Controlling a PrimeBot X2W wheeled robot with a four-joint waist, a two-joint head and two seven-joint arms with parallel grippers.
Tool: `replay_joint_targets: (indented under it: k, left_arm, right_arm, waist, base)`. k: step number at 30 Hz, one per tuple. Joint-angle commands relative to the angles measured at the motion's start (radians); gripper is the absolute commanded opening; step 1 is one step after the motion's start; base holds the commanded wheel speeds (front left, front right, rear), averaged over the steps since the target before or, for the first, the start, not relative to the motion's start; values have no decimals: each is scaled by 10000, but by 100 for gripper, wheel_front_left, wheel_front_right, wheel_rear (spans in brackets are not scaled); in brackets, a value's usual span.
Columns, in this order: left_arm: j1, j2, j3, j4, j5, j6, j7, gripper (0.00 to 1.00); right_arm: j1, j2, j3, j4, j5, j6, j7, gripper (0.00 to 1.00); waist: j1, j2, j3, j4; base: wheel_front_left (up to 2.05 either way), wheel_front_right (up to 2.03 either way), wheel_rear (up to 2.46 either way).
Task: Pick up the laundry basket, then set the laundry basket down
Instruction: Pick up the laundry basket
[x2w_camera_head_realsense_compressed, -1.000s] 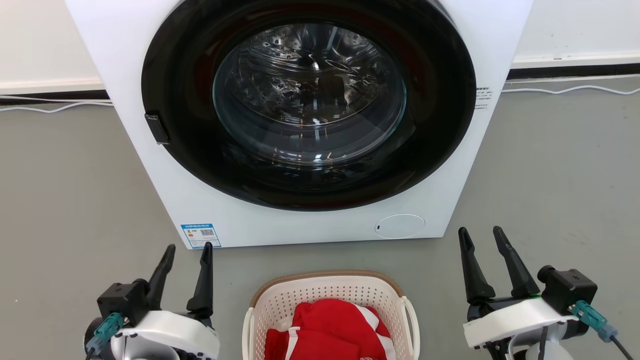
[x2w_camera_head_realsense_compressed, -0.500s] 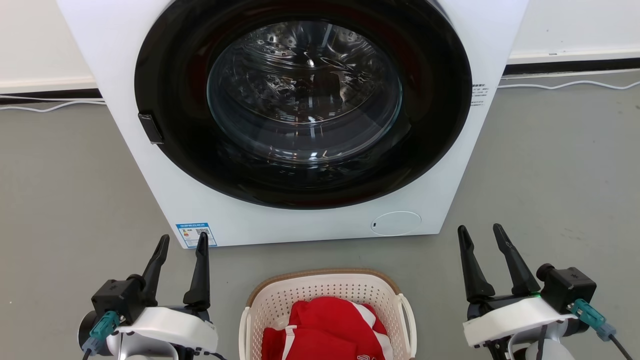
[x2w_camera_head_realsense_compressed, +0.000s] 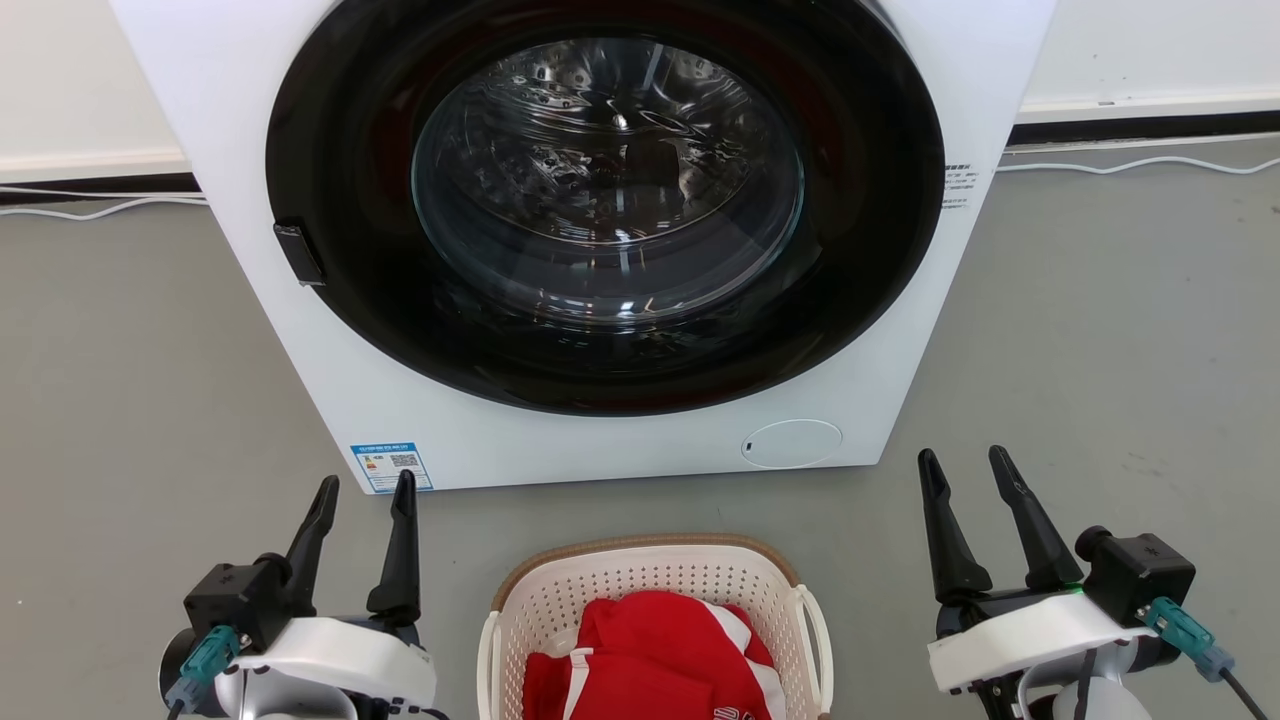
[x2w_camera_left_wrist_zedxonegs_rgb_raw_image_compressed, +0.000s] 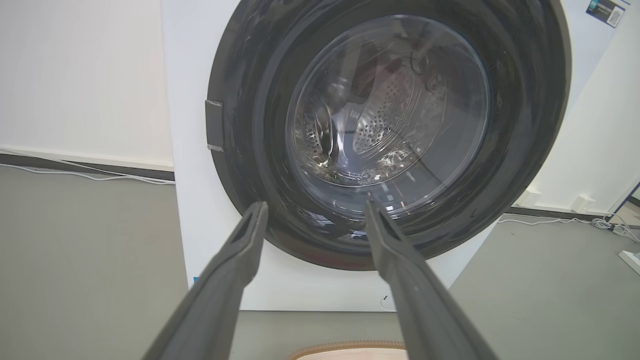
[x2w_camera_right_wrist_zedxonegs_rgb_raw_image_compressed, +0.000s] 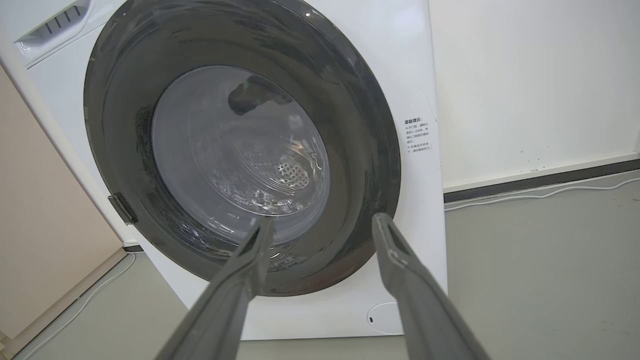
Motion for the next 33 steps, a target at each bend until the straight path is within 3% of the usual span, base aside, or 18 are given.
replay_joint_targets:
  k: [1, 15, 33]
  left_arm:
    - [-137, 33, 350, -226, 146, -83, -61, 100]
    - [-346, -73, 492, -48, 107, -219, -61, 100]
    - [-1981, -85, 401, 1539, 113, -395, -61, 100]
  right_arm:
    - [-258, 11, 265, -222, -47, 2, -109, 100]
    - [-527, 11, 292, -160, -123, 2, -109, 100]
    - [-1647, 9, 19, 710, -246, 2, -109, 100]
  waist:
    - [0, 0, 5, 2]
    - [0, 0, 507, -10]
    - [0, 0, 2978, 279]
  base:
    - [0, 0, 0]
    - [0, 0, 0]
    - [0, 0, 0]
